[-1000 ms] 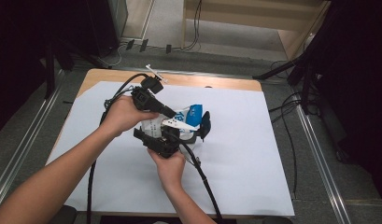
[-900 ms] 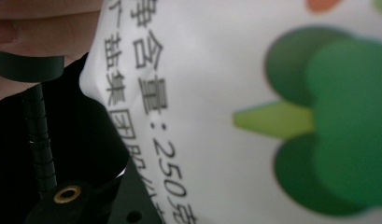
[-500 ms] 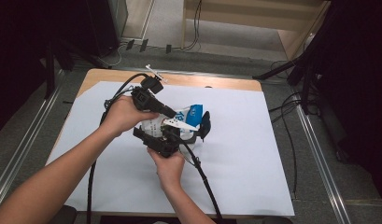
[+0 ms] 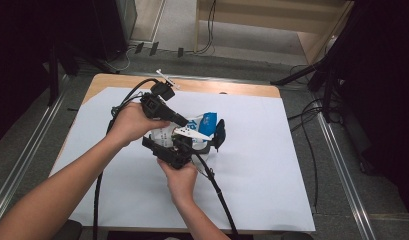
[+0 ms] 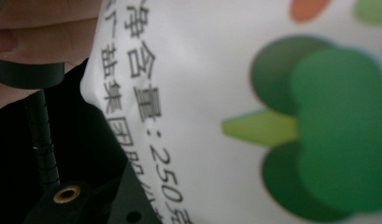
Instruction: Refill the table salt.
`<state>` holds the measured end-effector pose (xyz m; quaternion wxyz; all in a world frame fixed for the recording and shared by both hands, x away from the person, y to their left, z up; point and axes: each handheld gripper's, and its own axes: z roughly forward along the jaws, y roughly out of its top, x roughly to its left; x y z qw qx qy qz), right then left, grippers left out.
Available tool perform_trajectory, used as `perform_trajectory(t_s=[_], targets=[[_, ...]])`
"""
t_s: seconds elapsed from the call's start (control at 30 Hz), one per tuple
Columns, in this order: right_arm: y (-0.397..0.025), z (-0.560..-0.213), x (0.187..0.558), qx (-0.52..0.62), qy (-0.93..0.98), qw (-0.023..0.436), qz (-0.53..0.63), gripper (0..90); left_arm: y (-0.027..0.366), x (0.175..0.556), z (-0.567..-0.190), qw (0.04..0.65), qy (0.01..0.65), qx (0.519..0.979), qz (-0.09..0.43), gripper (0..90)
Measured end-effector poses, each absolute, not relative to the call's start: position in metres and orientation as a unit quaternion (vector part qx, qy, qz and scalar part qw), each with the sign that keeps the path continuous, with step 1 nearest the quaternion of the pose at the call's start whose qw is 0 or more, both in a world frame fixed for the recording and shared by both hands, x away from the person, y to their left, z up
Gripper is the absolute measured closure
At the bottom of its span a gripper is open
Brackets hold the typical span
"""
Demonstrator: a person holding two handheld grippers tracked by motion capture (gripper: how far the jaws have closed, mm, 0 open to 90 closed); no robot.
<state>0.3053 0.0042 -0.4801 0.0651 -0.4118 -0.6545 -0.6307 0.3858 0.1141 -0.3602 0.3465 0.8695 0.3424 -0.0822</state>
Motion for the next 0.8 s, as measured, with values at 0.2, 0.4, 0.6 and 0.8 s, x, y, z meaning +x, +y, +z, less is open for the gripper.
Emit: perform_trajectory(t_s=[0.2, 0.4, 0.6, 0.8], targets=[[0.0046, -0.4799, 0.3048, -0.41, -0.659, 0.063, -0.628, 66.7, 0.1131, 0.3864, -0.3601, 0.343, 0.341, 0.871, -0.083, 89.1], [0.0045, -0.4798, 0.3052, -0.409, -0.66, 0.065, -0.627, 66.2, 0.1129, 0.3866, -0.3598, 0.341, 0.343, 0.871, -0.08, 89.2], [0.0047, -0.4791, 0.3051, -0.409, -0.658, 0.065, -0.629, 67.7, 0.1131, 0.3856, -0.3587, 0.344, 0.344, 0.87, -0.081, 89.1], [0.0047, -0.4786, 0.3049, -0.411, -0.654, 0.067, -0.631, 67.9, 0.1124, 0.3854, -0.3577, 0.343, 0.34, 0.872, -0.08, 88.9]])
